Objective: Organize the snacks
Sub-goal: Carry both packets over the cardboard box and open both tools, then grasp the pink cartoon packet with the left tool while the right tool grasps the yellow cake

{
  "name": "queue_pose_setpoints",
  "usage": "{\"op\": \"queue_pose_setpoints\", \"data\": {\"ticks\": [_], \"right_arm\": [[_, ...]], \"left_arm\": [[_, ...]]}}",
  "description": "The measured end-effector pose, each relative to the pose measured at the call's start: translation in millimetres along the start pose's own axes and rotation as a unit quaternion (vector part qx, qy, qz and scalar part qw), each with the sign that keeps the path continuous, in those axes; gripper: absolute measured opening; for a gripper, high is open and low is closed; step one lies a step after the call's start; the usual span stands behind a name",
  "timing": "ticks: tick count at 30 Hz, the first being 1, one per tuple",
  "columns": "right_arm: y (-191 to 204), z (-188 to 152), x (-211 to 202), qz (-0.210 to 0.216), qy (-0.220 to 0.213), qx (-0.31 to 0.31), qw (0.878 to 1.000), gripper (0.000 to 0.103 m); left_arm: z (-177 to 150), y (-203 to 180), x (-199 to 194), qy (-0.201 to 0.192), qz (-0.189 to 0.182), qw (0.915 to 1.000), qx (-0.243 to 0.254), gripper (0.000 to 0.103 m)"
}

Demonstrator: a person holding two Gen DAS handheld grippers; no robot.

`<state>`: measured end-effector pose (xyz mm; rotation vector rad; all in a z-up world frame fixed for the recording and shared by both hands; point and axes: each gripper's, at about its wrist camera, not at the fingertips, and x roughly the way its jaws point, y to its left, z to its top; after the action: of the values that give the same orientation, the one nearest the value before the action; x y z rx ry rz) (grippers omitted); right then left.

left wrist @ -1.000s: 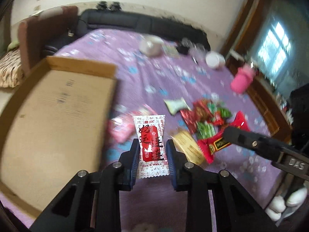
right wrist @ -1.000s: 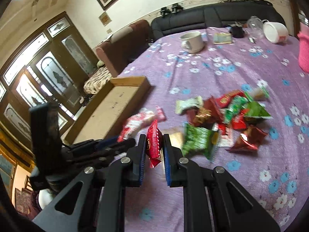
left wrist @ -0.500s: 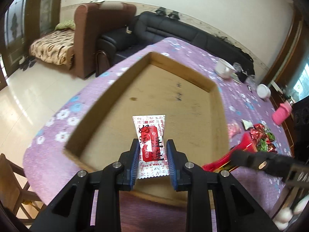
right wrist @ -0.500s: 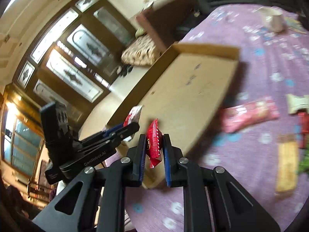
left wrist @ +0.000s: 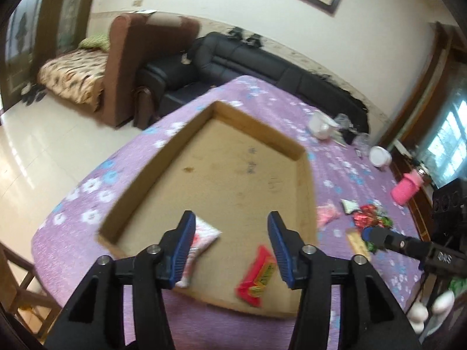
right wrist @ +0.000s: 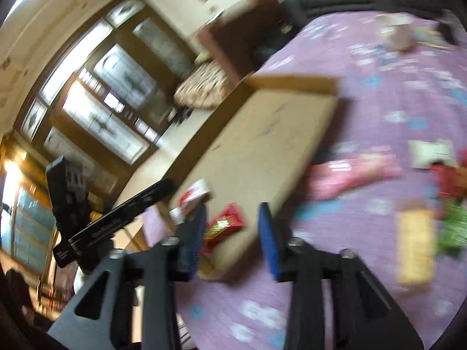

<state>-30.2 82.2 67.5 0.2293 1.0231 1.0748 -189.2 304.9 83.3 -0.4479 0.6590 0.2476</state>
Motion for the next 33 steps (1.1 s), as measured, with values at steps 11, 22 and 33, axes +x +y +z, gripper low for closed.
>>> {"op": "queue_pose_setpoints", "data": {"ticks": [11,22,33], "right_arm": [[-67.5,-32.4,-26.4,-0.136,-0.012,0.043,0.99,0.048],[-71.0,-22.8,4.3,-0.194,-0.009,0.003,0.981,0.048],[-63.1,-27.2,6.2,-0.212,-0.004,-0.03,0.977,0.045]], "left_arm": [[5.2,-121.9,55.9,0.063,-0.068,0.9791,0.181,0.056],[3.6,-173.9,140.6,0.139,-0.035,0.9331,0.33,0.056],[-7.9,-177.5,168.0,0.222,-0.015,0.9107,0.348,0.04]]}}
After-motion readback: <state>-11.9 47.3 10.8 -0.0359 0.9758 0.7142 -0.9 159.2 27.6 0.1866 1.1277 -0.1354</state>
